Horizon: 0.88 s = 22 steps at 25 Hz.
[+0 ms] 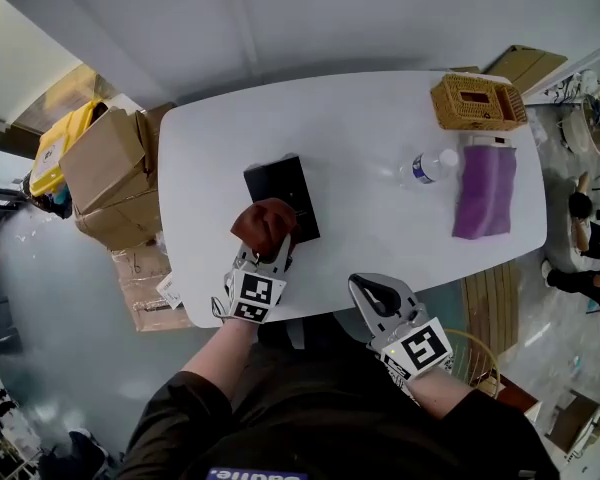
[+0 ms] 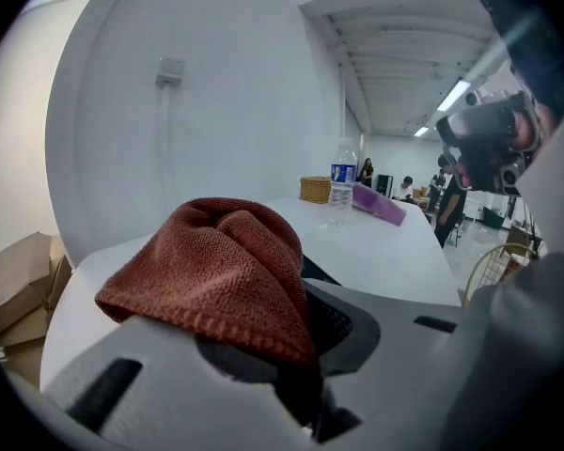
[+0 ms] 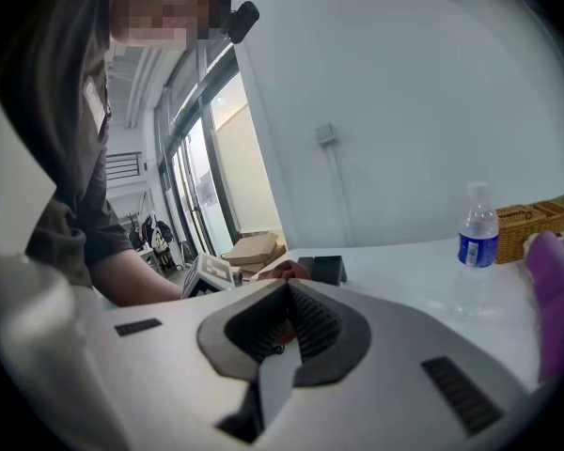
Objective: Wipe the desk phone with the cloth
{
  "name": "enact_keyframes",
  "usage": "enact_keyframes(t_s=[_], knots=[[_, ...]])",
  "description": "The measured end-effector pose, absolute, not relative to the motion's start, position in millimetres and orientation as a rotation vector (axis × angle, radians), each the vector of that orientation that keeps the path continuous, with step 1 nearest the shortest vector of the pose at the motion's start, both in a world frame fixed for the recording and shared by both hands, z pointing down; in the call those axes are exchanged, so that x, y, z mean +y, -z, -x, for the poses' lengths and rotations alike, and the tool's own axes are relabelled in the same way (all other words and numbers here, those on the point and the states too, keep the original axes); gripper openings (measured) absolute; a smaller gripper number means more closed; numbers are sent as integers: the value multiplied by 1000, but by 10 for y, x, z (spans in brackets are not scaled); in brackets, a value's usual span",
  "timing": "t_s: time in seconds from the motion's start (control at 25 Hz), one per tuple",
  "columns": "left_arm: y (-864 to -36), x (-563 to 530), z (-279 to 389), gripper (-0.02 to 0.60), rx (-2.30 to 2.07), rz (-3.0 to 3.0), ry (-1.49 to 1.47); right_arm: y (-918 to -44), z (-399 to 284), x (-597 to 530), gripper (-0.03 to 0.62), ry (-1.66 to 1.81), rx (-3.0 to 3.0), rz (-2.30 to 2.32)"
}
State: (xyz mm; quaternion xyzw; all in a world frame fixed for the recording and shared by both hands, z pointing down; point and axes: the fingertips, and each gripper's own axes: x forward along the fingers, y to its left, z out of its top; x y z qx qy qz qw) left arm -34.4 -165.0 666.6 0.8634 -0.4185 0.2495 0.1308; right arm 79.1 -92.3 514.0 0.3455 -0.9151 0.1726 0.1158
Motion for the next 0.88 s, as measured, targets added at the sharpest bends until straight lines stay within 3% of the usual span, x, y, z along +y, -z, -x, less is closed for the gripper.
enact_keyframes(t_s=[0.32, 0.88], knots=[[-6676, -1471, 277, 57, -1144, -2507, -743, -5063, -781, -822, 28, -513, -2698, -1049], [-5882, -2790, 255, 57, -1282, -2651, -711, -5102, -1034, -894, 28, -542, -2686, -1127]])
